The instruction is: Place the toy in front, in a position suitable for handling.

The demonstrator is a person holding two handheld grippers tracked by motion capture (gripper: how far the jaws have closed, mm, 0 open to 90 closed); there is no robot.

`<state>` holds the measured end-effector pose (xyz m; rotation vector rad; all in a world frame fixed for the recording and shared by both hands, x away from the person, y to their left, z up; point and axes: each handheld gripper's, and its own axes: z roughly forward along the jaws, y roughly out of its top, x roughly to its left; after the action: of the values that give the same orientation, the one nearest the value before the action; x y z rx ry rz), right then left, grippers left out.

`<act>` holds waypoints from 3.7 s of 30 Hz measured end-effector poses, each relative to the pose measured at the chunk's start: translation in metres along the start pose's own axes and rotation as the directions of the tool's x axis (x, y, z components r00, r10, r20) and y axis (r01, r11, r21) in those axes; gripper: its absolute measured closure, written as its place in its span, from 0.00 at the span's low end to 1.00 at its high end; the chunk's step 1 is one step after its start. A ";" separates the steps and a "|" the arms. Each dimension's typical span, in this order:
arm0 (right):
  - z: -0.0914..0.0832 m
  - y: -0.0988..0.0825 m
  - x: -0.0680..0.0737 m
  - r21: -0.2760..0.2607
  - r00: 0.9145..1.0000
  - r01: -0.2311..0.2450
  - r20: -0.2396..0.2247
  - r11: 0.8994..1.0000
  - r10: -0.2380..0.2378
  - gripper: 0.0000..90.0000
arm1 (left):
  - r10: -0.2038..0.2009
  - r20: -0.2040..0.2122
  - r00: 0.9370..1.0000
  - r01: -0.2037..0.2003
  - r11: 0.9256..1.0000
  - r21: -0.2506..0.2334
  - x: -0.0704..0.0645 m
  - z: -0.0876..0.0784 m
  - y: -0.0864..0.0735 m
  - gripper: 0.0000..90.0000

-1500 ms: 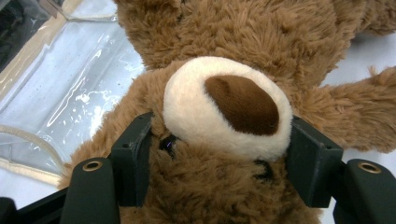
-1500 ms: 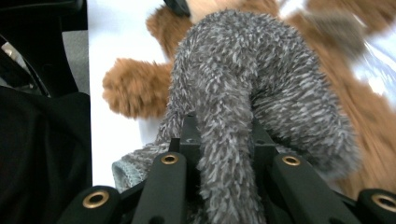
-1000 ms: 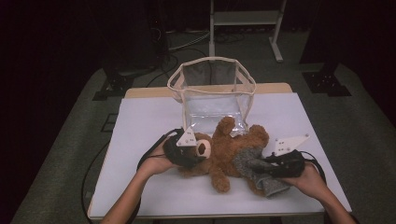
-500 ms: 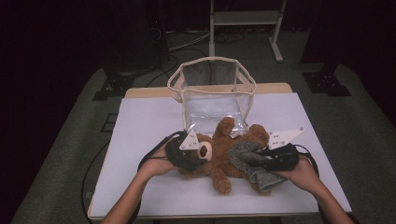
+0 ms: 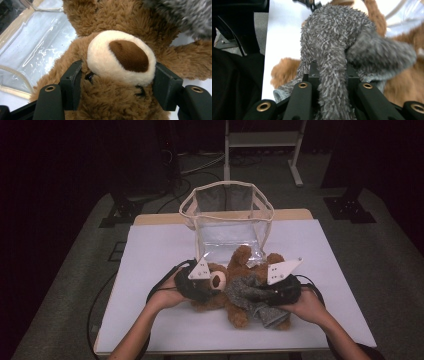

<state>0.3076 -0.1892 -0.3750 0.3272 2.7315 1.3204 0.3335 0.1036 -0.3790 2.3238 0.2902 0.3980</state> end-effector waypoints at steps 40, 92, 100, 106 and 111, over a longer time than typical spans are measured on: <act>-0.038 -0.045 -0.019 -0.059 0.987 -0.147 0.056 0.987 0.150 0.81 | 0.046 0.072 0.996 -0.046 0.999 0.002 -0.010 -0.021 -0.013 0.40; -0.056 -0.039 -0.071 -0.011 0.966 -0.219 0.135 0.976 0.218 0.81 | 0.110 0.083 0.990 -0.109 0.994 -0.009 -0.013 -0.018 -0.014 0.39; -0.040 -0.015 -0.058 -0.008 0.987 -0.140 0.084 0.990 0.140 0.81 | 0.115 0.084 0.990 -0.115 0.993 -0.008 -0.012 -0.013 -0.009 0.39; -0.038 -0.037 -0.054 -0.023 0.979 -0.189 0.070 0.982 0.190 0.81 | 0.102 0.084 0.991 -0.099 0.995 -0.032 -0.011 -0.014 -0.014 0.39; -0.042 -0.064 -0.045 -0.033 0.968 -0.243 0.053 0.969 0.245 0.81 | 0.105 0.079 0.991 -0.103 0.994 -0.025 -0.010 -0.012 -0.011 0.39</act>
<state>0.3339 -0.2702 -0.3999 0.7080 2.6926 1.3752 0.3186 0.1163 -0.3807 2.3340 0.1250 0.3559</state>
